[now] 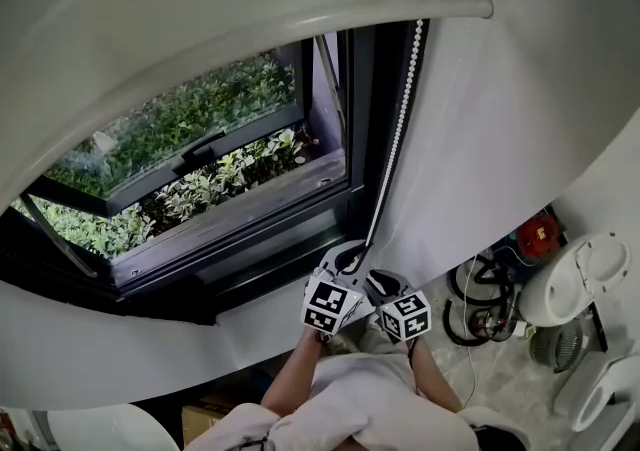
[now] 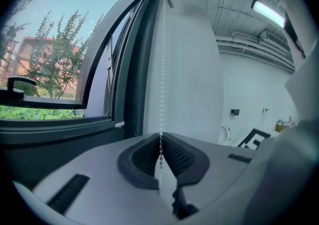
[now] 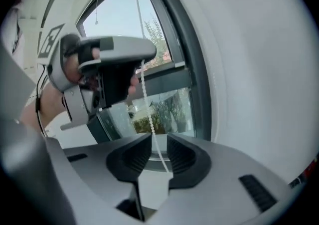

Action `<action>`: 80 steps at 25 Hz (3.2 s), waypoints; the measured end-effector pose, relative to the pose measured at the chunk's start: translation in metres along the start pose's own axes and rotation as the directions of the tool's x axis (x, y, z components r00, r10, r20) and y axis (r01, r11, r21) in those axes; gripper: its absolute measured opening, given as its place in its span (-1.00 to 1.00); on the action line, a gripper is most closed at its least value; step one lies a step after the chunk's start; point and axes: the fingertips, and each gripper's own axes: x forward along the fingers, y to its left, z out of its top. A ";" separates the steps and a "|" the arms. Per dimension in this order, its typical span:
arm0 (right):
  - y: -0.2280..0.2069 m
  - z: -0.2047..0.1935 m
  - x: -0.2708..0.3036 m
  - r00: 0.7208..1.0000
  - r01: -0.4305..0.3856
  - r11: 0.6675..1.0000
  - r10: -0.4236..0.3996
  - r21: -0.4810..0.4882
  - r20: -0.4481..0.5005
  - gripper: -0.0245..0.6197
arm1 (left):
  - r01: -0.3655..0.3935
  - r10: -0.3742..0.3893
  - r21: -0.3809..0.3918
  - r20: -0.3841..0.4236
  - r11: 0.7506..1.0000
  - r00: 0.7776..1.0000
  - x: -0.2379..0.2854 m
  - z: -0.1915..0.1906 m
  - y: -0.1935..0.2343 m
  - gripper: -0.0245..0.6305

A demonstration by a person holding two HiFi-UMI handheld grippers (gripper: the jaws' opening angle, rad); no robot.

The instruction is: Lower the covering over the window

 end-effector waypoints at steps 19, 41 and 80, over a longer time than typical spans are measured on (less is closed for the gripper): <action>0.046 0.247 -0.114 0.870 0.116 0.945 0.051 -0.306 0.490 -0.63 | 0.007 -0.007 -0.013 0.015 1.000 1.000 -0.006 -0.001 -0.003 -0.86; 0.049 0.277 -0.089 0.816 0.065 0.964 0.098 -0.258 0.570 -0.93 | -0.010 0.010 -0.007 -0.027 1.000 1.000 -0.001 -0.029 -0.005 -0.86; 0.001 0.143 -0.004 0.951 -0.001 0.996 0.028 -0.086 0.308 -0.93 | -0.031 -0.017 -0.138 -0.338 0.990 0.941 0.000 -0.182 -0.017 -0.86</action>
